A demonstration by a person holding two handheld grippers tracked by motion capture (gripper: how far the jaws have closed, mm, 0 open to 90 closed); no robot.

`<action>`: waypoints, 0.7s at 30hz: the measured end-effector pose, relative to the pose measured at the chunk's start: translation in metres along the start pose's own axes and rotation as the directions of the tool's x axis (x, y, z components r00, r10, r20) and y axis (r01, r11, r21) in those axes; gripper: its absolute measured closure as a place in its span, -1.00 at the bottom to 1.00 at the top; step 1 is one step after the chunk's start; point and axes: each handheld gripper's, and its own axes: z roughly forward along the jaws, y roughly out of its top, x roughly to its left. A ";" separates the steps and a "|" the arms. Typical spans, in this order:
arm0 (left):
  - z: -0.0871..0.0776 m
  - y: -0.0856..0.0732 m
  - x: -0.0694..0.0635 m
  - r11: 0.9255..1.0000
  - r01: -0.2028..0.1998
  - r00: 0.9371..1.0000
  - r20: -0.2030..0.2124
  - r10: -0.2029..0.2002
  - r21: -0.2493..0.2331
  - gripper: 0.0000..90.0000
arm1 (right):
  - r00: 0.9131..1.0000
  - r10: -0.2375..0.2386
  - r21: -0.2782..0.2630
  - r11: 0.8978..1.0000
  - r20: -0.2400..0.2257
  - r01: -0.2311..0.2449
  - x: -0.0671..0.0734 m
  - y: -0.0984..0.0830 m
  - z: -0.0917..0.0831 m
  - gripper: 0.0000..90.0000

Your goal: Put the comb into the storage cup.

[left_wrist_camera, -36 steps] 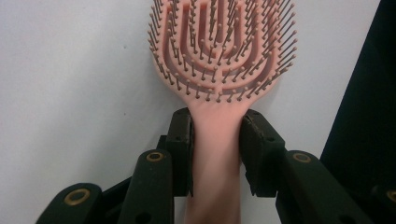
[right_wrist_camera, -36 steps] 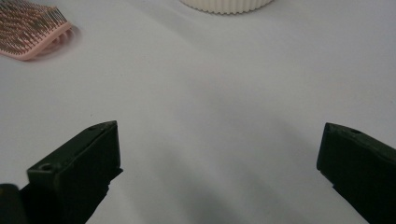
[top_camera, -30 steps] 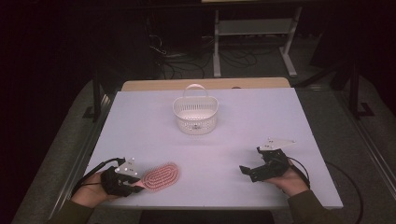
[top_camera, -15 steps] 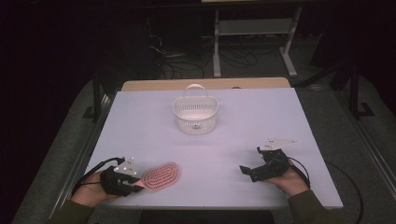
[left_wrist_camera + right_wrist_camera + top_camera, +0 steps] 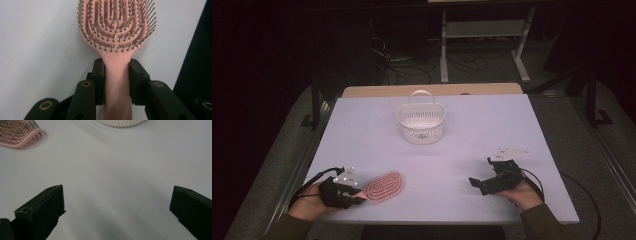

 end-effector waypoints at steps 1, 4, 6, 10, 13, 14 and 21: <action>0.000 0.000 0.000 1.000 -0.006 1.000 -0.008 0.005 -0.003 0.56 | 1.000 0.001 0.000 1.000 0.000 -0.001 0.000 0.000 0.000 -1.00; -0.003 0.001 0.000 1.000 -0.005 1.000 -0.011 0.005 -0.025 0.56 | 1.000 0.001 -0.001 1.000 0.000 -0.001 0.000 0.000 0.000 -1.00; -0.004 0.002 0.000 0.999 -0.006 1.000 -0.010 0.006 -0.042 0.56 | 1.000 0.000 0.000 1.000 -0.001 0.000 0.000 0.000 0.000 -1.00; -0.005 0.002 0.000 0.997 0.003 1.000 0.001 -0.003 -0.076 0.56 | 1.000 0.001 0.000 1.000 0.000 -0.001 0.000 0.000 0.000 -1.00; -0.007 0.004 0.000 0.995 0.009 1.000 0.005 -0.009 -0.096 0.56 | 1.000 0.001 0.000 1.000 0.000 -0.001 0.000 0.000 0.000 -1.00; -0.007 0.004 0.000 0.994 0.011 1.000 0.004 -0.011 -0.105 0.56 | 1.000 0.000 0.000 1.000 0.000 0.000 0.000 0.000 0.000 -1.00; -0.009 0.008 0.000 0.987 0.025 1.000 0.003 -0.025 -0.160 0.56 | 1.000 0.002 0.000 1.000 0.001 -0.002 0.000 0.000 0.000 -1.00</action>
